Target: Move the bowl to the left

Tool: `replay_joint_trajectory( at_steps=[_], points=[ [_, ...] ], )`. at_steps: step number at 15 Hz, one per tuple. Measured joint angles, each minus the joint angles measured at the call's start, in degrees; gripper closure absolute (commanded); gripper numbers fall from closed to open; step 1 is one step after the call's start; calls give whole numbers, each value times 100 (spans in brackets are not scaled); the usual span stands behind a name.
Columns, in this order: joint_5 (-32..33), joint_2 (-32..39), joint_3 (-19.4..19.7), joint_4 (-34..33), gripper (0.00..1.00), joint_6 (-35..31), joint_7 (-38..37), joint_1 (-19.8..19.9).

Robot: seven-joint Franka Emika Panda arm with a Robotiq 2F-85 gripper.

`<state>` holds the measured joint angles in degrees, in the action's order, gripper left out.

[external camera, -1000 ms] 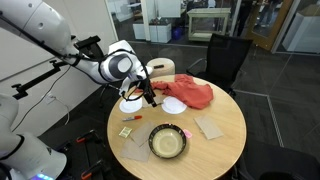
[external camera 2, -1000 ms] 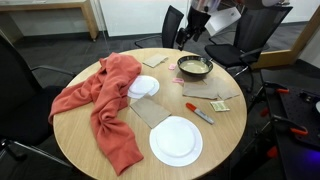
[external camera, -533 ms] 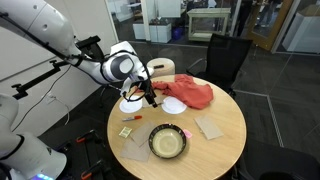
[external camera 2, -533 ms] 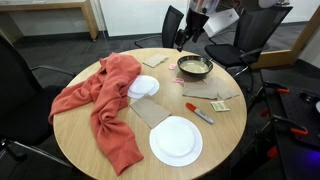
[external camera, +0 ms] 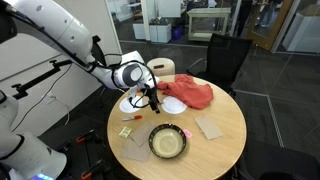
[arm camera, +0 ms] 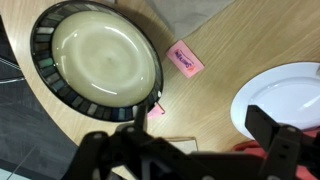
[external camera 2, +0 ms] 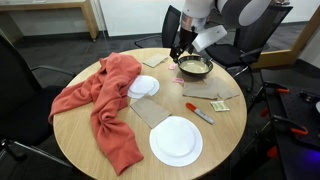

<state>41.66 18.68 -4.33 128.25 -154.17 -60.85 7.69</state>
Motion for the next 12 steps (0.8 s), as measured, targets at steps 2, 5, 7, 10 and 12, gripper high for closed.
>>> replay_joint_trajectory(
  at_steps=[2,5,7,10,12],
  points=[
    [-39,206,387,-152,0,0,-40,-332],
    [-89,486,945,-354,0,0,-114,-821],
    [-218,679,1140,-463,0,0,-126,-1002],
    [-502,973,1293,-602,0,1,-117,-1154],
    [-710,1161,1369,-703,0,3,-104,-1226]
  ],
)
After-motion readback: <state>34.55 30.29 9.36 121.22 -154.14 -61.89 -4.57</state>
